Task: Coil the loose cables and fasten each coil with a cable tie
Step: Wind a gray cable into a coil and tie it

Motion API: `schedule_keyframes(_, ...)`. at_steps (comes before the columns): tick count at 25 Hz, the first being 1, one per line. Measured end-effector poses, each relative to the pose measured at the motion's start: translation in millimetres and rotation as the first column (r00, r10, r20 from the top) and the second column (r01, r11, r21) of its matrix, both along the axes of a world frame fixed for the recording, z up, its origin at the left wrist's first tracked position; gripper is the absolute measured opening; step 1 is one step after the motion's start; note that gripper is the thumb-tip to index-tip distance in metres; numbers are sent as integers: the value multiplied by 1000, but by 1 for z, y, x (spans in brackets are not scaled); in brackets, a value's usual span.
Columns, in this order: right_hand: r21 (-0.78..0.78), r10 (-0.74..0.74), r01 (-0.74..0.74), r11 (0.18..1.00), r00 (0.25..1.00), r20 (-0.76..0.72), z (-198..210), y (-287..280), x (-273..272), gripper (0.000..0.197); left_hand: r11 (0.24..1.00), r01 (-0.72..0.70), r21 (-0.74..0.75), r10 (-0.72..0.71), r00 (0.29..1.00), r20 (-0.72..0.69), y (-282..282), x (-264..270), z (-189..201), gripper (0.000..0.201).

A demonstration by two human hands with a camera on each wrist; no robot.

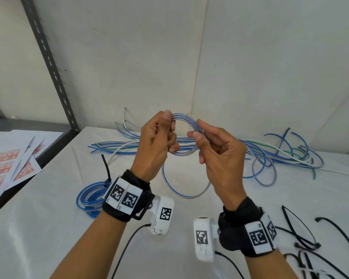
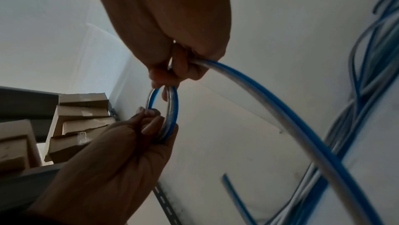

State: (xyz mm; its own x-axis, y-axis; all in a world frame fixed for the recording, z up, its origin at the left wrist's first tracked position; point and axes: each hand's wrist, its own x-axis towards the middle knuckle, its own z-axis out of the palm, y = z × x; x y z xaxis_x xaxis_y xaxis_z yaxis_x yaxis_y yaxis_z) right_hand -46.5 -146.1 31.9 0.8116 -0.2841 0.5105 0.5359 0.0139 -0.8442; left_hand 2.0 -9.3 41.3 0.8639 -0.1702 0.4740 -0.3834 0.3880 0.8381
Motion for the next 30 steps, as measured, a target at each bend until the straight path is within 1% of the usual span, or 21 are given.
schedule_keyframes(2,-22,-48,48,999,999,15,0,-6,1,19,1000,9,3,-9,1000,17,-2,-3,1,35)
schedule_keyframes(4,-5,-67,68,998,997,40,2,-7,1,17,1000,14,-24,-14,1000,13,-7,-5,0,35)
schedule_keyframes(6,-8,-67,67,998,996,52,5,-9,1,17,997,70,-31,-72,996,-60,-5,-5,2,37)
schedule_keyframes(7,-41,-35,37,998,998,42,7,-15,1,17,989,144,-16,-145,979,-142,-2,-4,4,39)
schedule_keyframes(8,-94,21,-19,995,999,26,9,-22,0,18,970,242,25,-230,948,-222,3,-4,7,41)
schedule_keyframes(9,-165,91,-89,982,996,5,11,-29,-1,18,937,335,98,-299,914,-274,9,-5,9,42)
schedule_keyframes(10,-246,147,-147,958,989,-19,14,-35,-3,19,898,385,211,-321,904,-283,13,-5,9,43)
schedule_keyframes(11,-324,175,-177,929,984,-35,15,-38,-5,19,865,381,327,-309,917,-252,14,-7,8,43)
schedule_keyframes(12,-378,176,-179,908,983,-44,15,-40,-5,19,849,341,404,-284,939,-195,13,-9,8,42)
schedule_keyframes(13,-397,156,-162,903,987,-48,15,-40,-6,18,857,291,425,-256,957,-138,11,-12,8,40)
schedule_keyframes(15,-367,92,-96,925,995,-28,13,-38,-4,19,911,177,373,-172,984,-48,8,-12,7,37)
schedule_keyframes(17,-254,48,-47,966,999,-2,10,-33,-1,19,956,83,280,-83,996,-12,7,-9,7,36)
schedule_keyframes(20,-46,92,-92,995,996,-1,5,-12,1,24,992,10,122,-9,1000,-2,8,-6,8,37)
schedule_keyframes(22,-14,89,-89,996,996,-5,-2,5,-1,28,998,-43,52,42,999,7,5,-7,8,37)
schedule_keyframes(24,-56,33,-32,998,999,13,-7,14,-2,27,997,-74,-4,74,997,-4,1,-8,6,38)
schedule_keyframes(25,-69,-1,3,998,1000,29,-6,14,-2,24,998,-65,-21,64,998,-20,0,-7,6,39)
schedule_keyframes(26,-80,-24,27,996,999,46,-5,10,-1,20,999,-26,-32,25,998,-55,0,-5,6,40)
schedule_keyframes(27,-102,-23,29,994,998,61,-2,3,0,17,999,32,-29,-35,992,-122,2,-3,7,42)
schedule_keyframes(28,-152,2,8,988,998,66,1,-6,1,16,994,109,-8,-108,972,-209,5,-1,10,44)
schedule_keyframes(29,-228,49,-36,973,997,51,4,-16,1,16,982,185,42,-165,943,-288,8,0,12,44)
schedule_keyframes(30,-309,100,-90,947,995,17,7,-24,0,17,961,245,125,-192,922,-335,10,-1,12,45)
